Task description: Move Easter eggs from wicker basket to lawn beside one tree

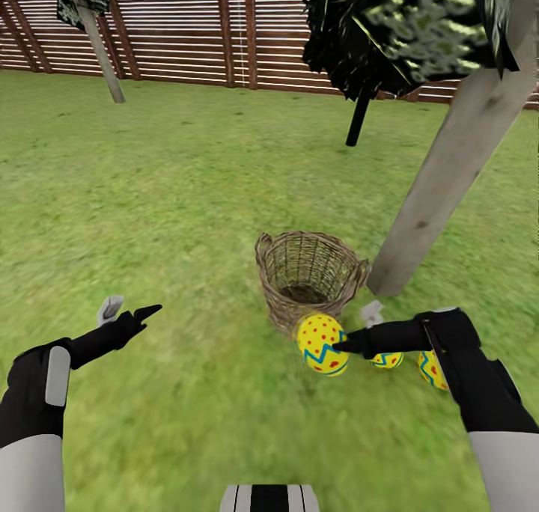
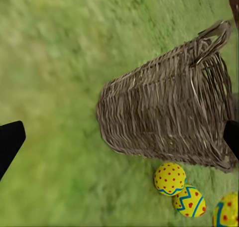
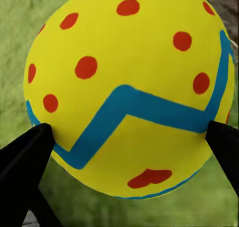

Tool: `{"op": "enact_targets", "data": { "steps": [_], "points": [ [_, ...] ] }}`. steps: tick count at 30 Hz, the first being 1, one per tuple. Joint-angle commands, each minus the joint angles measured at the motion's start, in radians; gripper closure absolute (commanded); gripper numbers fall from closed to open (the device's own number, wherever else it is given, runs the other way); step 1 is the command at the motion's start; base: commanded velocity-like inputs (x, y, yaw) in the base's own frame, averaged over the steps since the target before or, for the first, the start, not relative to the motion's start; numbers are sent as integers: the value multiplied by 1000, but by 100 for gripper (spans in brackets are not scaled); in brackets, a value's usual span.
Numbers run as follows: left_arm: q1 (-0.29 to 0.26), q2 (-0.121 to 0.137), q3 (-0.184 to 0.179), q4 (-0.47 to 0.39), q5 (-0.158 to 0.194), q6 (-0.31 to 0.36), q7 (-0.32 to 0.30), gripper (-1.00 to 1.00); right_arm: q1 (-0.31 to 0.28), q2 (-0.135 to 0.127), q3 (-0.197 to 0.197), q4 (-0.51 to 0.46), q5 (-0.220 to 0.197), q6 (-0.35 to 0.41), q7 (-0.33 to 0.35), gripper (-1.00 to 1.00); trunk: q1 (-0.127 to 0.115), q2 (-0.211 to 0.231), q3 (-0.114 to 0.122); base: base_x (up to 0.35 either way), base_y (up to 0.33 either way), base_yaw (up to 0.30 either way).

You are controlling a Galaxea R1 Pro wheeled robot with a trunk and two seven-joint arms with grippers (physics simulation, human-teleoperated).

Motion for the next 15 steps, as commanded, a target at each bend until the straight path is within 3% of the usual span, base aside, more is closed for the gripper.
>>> {"op": "enact_targets", "data": {
  "steps": [1, 3, 5, 7, 9, 11, 15],
  "points": [
    [-1, 1, 2, 0, -4, 2, -6, -100, 1, -2, -1, 0, 74, 8, 7, 100, -1, 0, 3, 0, 0, 0],
    [-1, 2, 2, -1, -4, 0, -6, -100, 3, -1, -1, 2, 241, 6, 6, 100, -1, 0, 11, 0, 0, 0],
    [-1, 1, 2, -1, -4, 0, -5, -100, 4, -3, -2, 3, 314, 6, 3, 100, -2, 1, 19, 0, 0, 0],
    [-1, 2, 2, -2, -5, -1, -6, -100, 4, -6, -11, 3, 343, 5, -13, 100, -3, 1, 26, 0, 0, 0],
    [-1, 1, 3, -3, -4, -3, -7, -100, 4, -6, -52, 1, 367, 5, -65, 100, -3, 1, 26, 0, 0, 0],
    [-1, 0, 4, -3, -1, -5, -11, -100, 4, -5, -81, -7, 374, 6, -125, 100, -3, 1, 26, 0, 0, 0],
    [-1, -1, 5, -2, 0, -6, -12, -100, 4, -3, -163, -16, 375, 5, -147, 100, -3, 1, 26, 0, 0, 0]
  ]
}}
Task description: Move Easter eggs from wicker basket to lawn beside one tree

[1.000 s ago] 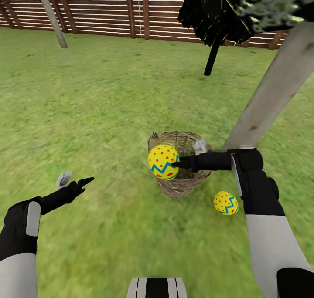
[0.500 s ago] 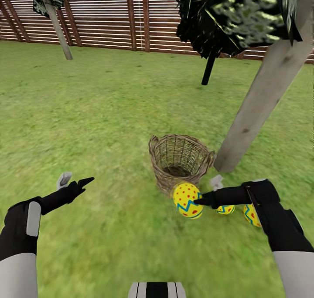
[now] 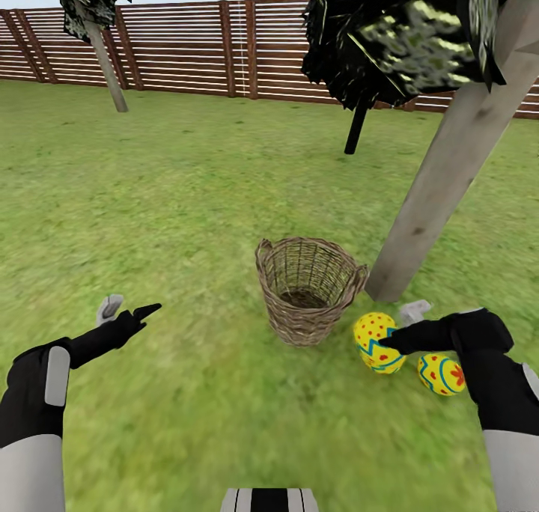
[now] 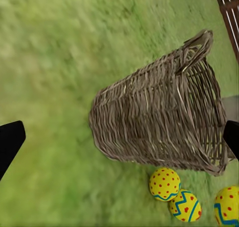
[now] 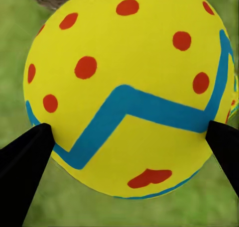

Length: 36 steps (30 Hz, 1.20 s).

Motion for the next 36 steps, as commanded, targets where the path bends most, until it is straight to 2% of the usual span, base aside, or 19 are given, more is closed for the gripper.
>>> {"op": "enact_targets", "data": {
  "steps": [1, 2, 5, 9, 10, 12, 13, 15, 17, 20, 24, 27, 29, 30, 32, 34, 36],
  "points": [
    [-1, 0, 2, 0, -3, 4, -5, -100, -1, 0, -9, -15, 9, 6, -2, 100, 0, 0, -1, 0, 0, 0],
    [-1, 0, 2, 1, -4, 4, -5, -100, -1, 0, -19, -25, 8, 6, -21, 100, 0, 0, -1, 0, 0, 0],
    [-1, 0, 2, 2, -4, 3, -5, -100, -3, 1, -56, -34, 7, 7, -134, 100, 0, 0, -1, 0, 0, 0],
    [-1, -7, 0, 2, -6, 1, -5, -100, -5, 2, -64, -36, 1, 6, -433, 100, 0, 0, -1, 0, -221, 0],
    [-1, -12, 0, 1, -6, 0, -5, -100, -5, 2, -64, -36, 0, 4, -480, 100, 0, 0, -1, 0, -321, 0],
    [0, -15, -24, 1, -6, -9, -5, -100, -5, 3, -64, -36, 0, 3, -518, 100, 0, 0, -1, 0, -331, 0],
    [0, -15, -61, 2, -5, -16, -5, -100, -5, 3, -64, -35, -1, 3, -540, 100, 0, 0, -1, 0, -336, 0],
    [0, -16, -104, 2, -5, -19, -5, -100, -5, 5, -64, -35, -2, 3, -569, 100, 0, 0, -1, 0, -337, 0],
    [4, -17, -120, 2, -3, -19, -7, -100, -5, 9, -64, -35, -2, 3, -587, 100, 0, 0, -1, 0, -196, 0],
    [6, -17, -124, 3, -1, -17, -13, -100, -5, 20, -64, -31, -3, 1, -634, 100, 0, 0, -1, 0, -35, 0],
    [7, -16, -171, 3, -2, -8, -132, -100, -5, 42, -65, -19, -5, -22, -702, 100, 0, 0, -1, 61, -178, 0],
    [7, -17, -178, 4, -2, -2, -158, -100, -6, 54, -68, 1, -10, -64, -764, 100, 0, 0, -1, 124, -283, 0],
    [12, -16, -179, 4, -2, 2, -161, -100, -10, 56, -69, 40, -56, -96, -818, 100, 0, 0, -1, 114, -209, 0],
    [14, -16, -179, 4, -2, 19, -161, -100, -14, 56, -69, 83, -108, -127, -855, 100, 0, 0, -1, 35, -63, 0],
    [16, -16, -179, 5, -2, 33, -161, -100, -30, 53, -70, 224, -212, -227, -986, 100, 0, 0, -1, 11, -20, 0],
    [20, -16, -179, 3, -2, 37, -162, -100, -64, 51, -69, 385, -351, -325, -1162, 100, 0, -1, -5, 2, -4, 0],
    [21, -16, -180, 2, -2, 38, -162, -100, -77, 51, -69, 451, -402, -344, -1198, 100, 1, -1, -12, 0, 0, 0]
  ]
}}
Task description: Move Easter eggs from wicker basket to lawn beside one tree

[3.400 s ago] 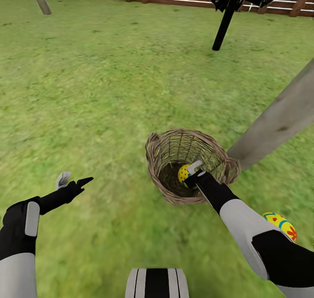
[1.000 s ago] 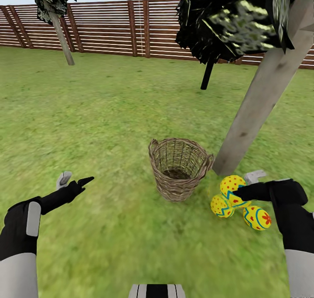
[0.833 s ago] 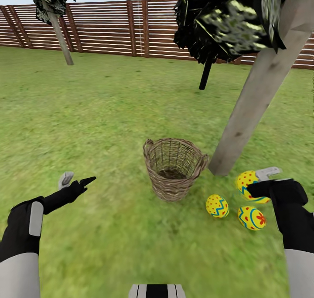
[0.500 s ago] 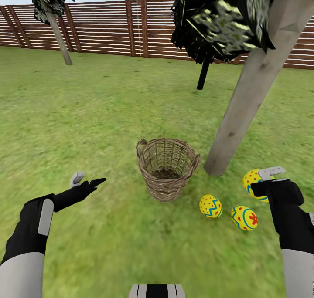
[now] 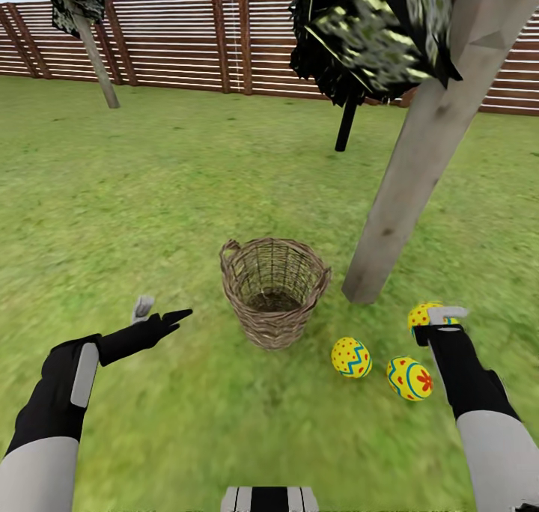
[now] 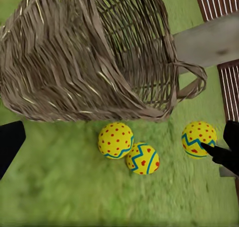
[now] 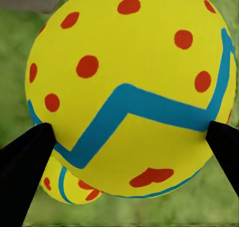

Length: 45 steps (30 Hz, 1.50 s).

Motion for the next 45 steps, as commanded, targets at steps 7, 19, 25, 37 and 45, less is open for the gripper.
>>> {"op": "enact_targets", "data": {
  "steps": [7, 19, 25, 37, 45],
  "points": [
    [0, 8, 2, 0, -3, 2, -4, -100, -54, -17, -3, 132, -12, -65, -91, 100, 2, -2, -24, 0, 0, 0],
    [0, 0, 2, 7, -7, -6, 7, -100, -55, -17, -52, 133, -11, -68, -139, 100, 2, -2, -24, -26, -191, 0],
    [0, 2, 4, 51, -9, -9, 9, -100, -138, -32, -54, 335, -12, -96, -136, 100, 2, -2, -24, -240, -181, 0],
    [0, 8, 98, 123, -8, -12, 7, -100, -172, -67, -50, 437, -7, -234, -131, 100, 5, -3, -47, -9, -4, 0],
    [0, 15, 93, 115, -10, -13, 1, -100, -187, -68, -46, 447, -6, -228, -125, 100, 8, -5, -70, 0, 0, 0]
  ]
}}
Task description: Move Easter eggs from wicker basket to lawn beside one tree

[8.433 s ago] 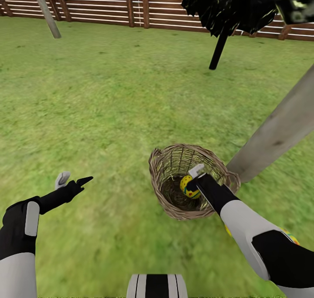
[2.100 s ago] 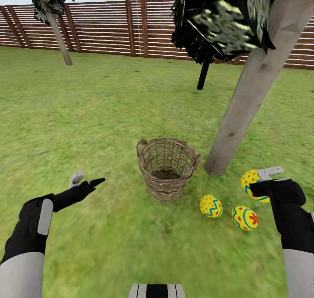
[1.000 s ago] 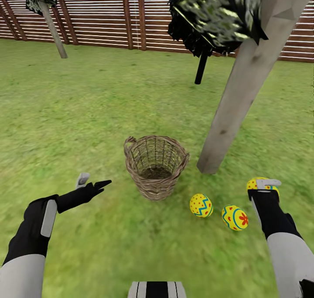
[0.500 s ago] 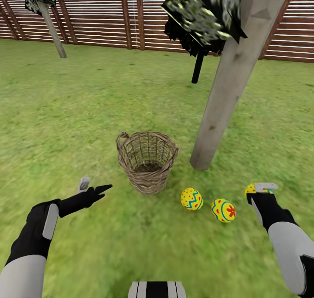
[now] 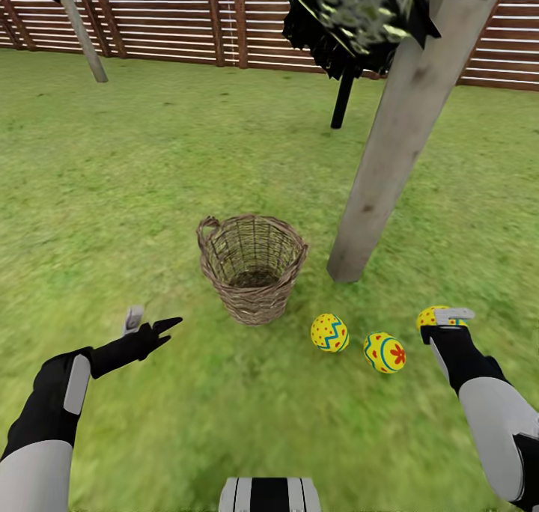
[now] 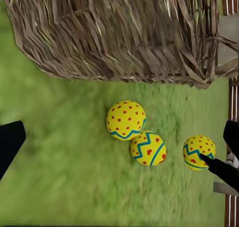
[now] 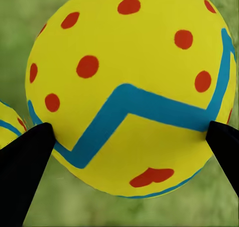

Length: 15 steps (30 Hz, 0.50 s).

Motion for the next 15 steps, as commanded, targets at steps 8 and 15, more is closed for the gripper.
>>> {"op": "enact_targets", "data": {
  "steps": [8, 15],
  "points": [
    [-1, -1, -49, -1, -3, 4, -2, -100, -87, -4, -3, 169, 1, -1, 15, 100, 3, -2, -32, 0, 0, 0],
    [-1, -1, -68, -1, -4, 4, 1, -100, -96, -15, -6, 182, 0, -5, 6, 100, 6, -4, -59, 0, 0, 0]
  ]
}}
